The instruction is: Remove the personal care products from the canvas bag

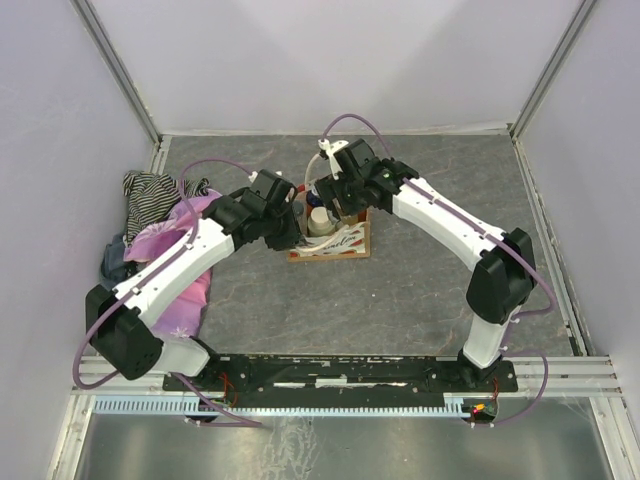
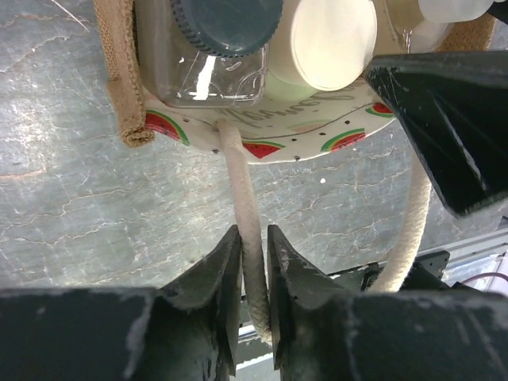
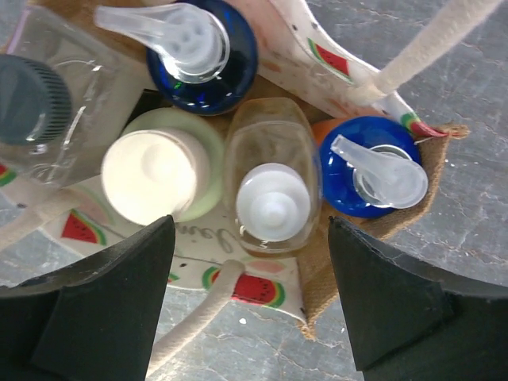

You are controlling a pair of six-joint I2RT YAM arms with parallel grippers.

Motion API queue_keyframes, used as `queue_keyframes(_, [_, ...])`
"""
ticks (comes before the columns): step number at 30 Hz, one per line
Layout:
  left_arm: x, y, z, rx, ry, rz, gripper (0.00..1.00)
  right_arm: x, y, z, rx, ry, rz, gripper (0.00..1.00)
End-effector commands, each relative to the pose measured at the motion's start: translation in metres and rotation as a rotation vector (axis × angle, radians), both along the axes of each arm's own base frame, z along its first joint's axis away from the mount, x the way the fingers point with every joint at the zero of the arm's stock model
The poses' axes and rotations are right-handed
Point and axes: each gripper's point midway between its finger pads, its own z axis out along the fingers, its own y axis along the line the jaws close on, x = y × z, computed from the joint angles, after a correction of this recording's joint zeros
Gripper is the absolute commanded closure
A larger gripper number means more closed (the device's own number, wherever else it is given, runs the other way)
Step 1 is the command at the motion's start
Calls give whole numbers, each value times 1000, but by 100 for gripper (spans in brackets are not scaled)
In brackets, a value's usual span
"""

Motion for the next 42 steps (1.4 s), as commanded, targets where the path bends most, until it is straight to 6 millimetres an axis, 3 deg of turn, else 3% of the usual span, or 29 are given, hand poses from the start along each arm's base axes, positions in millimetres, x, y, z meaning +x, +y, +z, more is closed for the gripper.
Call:
queue_keyframes(1, [1,3,24,-32,-62,35,69,15,-13,0,-41,-66,-29,14])
queue_keyframes(8, [0,2,16,-23,-42,30,55,16,-17,-27,-55,-17,-11,17])
queue_keyframes(15, [-2,4,20,-31,-50,31,41,23,-3,-42,-18,-4,19,17])
queue_keyframes(19, [-3,7,26,-33,-67,40,40,24,4,-47,0,19,31,28])
queue_keyframes(25, [-5,5,24,-37,-58,32,40,26,9,-55,-4,21,42,33])
queue_keyframes(27, [-5,6,23,-35,-57,32,40,26,9,-51,5,3,48,47])
queue_keyframes(30, [-6,7,22,-32,-55,33,40,27,8,-29,37,-58,45,68])
queue_keyframes(33, [-7,7,20,-29,-51,32,40,26,4,9,78,-139,35,79])
queue_keyframes(42, [-8,8,14,-23,-37,35,40,18,-13,115,170,-320,0,82])
